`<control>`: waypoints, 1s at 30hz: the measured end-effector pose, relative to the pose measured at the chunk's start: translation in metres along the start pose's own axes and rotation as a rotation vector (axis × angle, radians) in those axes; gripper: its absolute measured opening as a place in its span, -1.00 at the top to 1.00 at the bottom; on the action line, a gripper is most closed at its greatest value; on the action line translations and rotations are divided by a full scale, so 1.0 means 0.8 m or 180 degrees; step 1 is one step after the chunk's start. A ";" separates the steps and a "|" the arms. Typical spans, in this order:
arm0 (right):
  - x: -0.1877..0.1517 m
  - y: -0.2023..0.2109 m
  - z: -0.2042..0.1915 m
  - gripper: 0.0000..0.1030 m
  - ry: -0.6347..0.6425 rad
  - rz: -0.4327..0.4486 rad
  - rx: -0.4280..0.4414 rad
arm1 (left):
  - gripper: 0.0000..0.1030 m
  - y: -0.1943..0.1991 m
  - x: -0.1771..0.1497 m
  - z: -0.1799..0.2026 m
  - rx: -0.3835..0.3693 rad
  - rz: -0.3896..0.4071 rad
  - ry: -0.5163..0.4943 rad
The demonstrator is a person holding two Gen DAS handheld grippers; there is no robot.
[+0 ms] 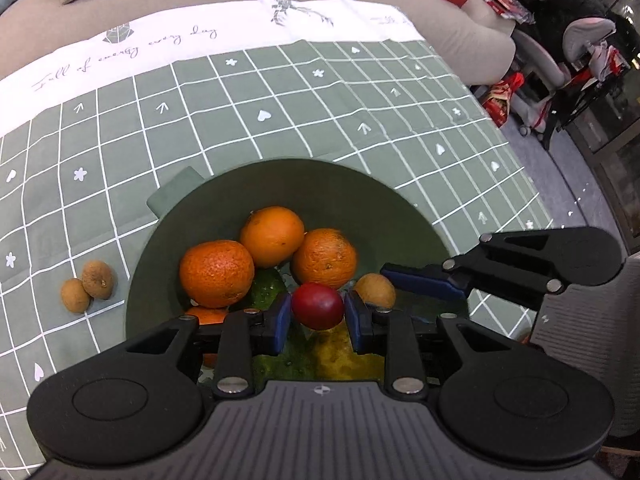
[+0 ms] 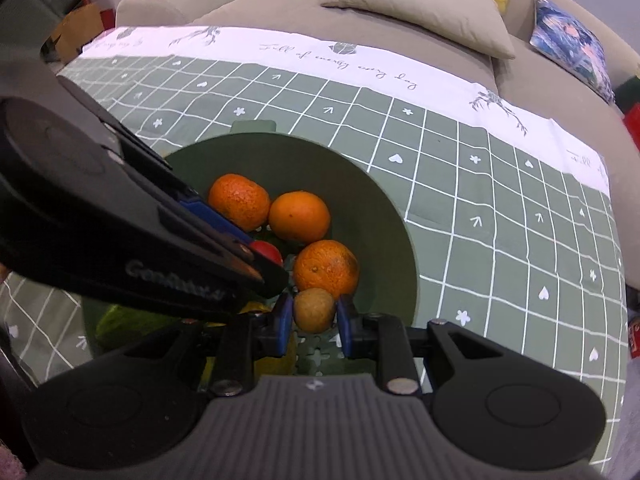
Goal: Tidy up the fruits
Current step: 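Carry the tomato and longan into the colander and open both tools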
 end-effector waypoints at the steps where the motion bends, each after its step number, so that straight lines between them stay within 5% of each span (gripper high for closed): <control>1: 0.002 -0.002 0.000 0.63 0.0017 -0.0014 -0.0003 | 0.39 -0.001 0.001 0.000 0.0002 -0.0009 0.0002; 11: 0.003 -0.009 0.000 0.62 0.0095 -0.0099 -0.0037 | 0.24 -0.003 0.002 -0.004 -0.0011 0.0018 0.0029; 16: 0.005 -0.004 -0.003 0.59 0.0150 -0.0161 -0.0079 | -0.24 0.003 0.003 -0.007 0.0019 0.0004 0.0090; 25: 0.012 0.016 -0.002 0.22 0.0098 -0.0255 -0.0156 | -0.24 0.035 -0.006 -0.002 -0.0039 0.0029 0.0093; 27: 0.012 0.023 -0.004 -0.07 0.0089 -0.0229 -0.0214 | -0.24 0.051 -0.009 -0.001 -0.0045 0.0116 0.0062; 30: 0.012 0.035 -0.010 -0.21 0.0051 -0.0133 -0.0268 | -0.24 0.074 -0.014 -0.002 0.0003 0.0284 -0.0021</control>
Point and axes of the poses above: each gripper's, at about its wrist camera, not at the fingertips, and y roughly against the way its jaws point, z to its right, x to its top, the point moved 4 cm from there along -y, roughly the way its jaws point, and after that the axes turned 4 degrees about -z, right-handed, at the moved point
